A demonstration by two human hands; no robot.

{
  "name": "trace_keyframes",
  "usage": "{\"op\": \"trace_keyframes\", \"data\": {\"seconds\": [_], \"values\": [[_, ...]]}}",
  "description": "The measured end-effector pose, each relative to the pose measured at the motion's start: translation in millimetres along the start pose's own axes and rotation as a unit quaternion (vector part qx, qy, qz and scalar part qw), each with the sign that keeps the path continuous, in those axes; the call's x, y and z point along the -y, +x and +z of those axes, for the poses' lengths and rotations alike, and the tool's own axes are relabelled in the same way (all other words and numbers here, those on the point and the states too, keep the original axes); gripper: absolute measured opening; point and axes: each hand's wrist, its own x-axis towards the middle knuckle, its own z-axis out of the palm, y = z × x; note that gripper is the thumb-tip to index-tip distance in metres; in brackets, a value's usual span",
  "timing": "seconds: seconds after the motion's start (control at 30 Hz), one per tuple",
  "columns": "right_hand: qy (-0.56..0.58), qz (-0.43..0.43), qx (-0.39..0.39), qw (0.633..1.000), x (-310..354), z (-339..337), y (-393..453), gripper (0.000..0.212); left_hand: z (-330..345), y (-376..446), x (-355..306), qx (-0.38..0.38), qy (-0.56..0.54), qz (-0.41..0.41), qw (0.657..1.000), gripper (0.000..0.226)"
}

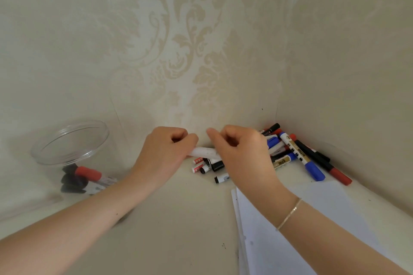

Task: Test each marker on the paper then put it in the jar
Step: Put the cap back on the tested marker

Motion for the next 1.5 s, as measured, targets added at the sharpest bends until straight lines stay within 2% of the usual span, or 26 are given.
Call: {"op": "trace_keyframes", "data": {"seconds": [0.07,0.13,0.33,0.47,0.53,0.6,0.67,0.73,0.83,0.9,0.97,1.0,1.03,1.07,1.1,1.13,1.17,1.2,1.23,1.3,1.4,1.5], "values": [[-0.019,-0.034,0.004,0.999,8,1,-2,0.043,-2,-1,-1,-0.011,-0.011,-0.012,1.0,0.036],[-0.014,-0.031,0.005,0.999,12,2,-1,0.04,-5,-2,-2,-0.015,-0.026,-0.02,0.999,0.036],[-0.011,0.021,0.01,1.0,26,6,9,0.036,-11,1,-6,-0.047,-0.051,-0.041,0.997,0.043],[0.044,0.092,0.022,0.995,26,15,13,0.036,-21,1,-5,-0.071,-0.016,-0.006,0.997,0.037],[0.118,0.156,0.033,0.98,25,22,13,0.038,-32,1,-4,-0.071,0.011,0.022,0.997,0.039],[0.213,0.213,0.044,0.953,29,31,14,0.042,-48,5,-5,-0.079,0.036,0.046,0.995,0.032],[0.305,0.251,0.041,0.918,38,43,18,0.041,-66,8,-12,-0.087,-0.026,0.041,0.995,0.017],[0.367,0.267,0.037,0.89,51,58,23,0.037,-79,8,-16,-0.091,-0.137,0.025,0.986,0.016],[0.372,0.258,0.108,0.885,70,79,25,0.026,-92,2,-14,-0.132,-0.138,0.078,0.979,0.023],[0.328,0.236,0.182,0.896,74,88,27,0.029,-107,0,-11,-0.221,-0.095,0.143,0.96,0.025],[0.229,0.198,0.223,0.927,65,93,28,0.031,-128,1,-7,-0.321,-0.031,0.212,0.923,0.028],[0.106,0.153,0.233,0.955,53,93,28,0.027,-139,2,-4,-0.35,0.016,0.238,0.906,0.029],[-0.079,0.074,0.24,0.965,38,93,27,0.02,-148,2,-1,-0.361,0.07,0.251,0.896,0.03],[-0.269,-0.008,0.242,0.932,20,93,24,0.015,-154,3,3,-0.354,0.131,0.25,0.892,0.029],[-0.419,-0.069,0.25,0.87,1,92,21,0.02,-157,3,8,-0.331,0.199,0.237,0.891,0.026],[-0.513,-0.082,0.261,0.814,-14,90,18,0.03,-158,3,14,-0.297,0.269,0.217,0.89,0.022],[-0.568,-0.064,0.271,0.775,-28,89,14,0.037,-157,2,19,-0.255,0.324,0.193,0.891,0.019],[-0.602,-0.043,0.269,0.751,-37,89,8,0.042,-155,3,25,-0.215,0.356,0.17,0.894,0.016],[-0.613,-0.035,0.248,0.749,-46,90,6,0.049,-153,3,30,-0.179,0.366,0.146,0.902,0.014],[-0.599,-0.04,0.199,0.775,-65,92,9,0.062,-150,5,36,-0.115,0.341,0.085,0.929,0.012],[-0.542,-0.089,0.193,0.813,-91,99,13,0.046,-145,11,42,-0.015,0.292,-0.006,0.956,0.01],[-0.538,-0.148,0.186,0.809,-85,100,6,0.038,-142,16,44,0.085,0.272,-0.052,0.957,0.01]]}}
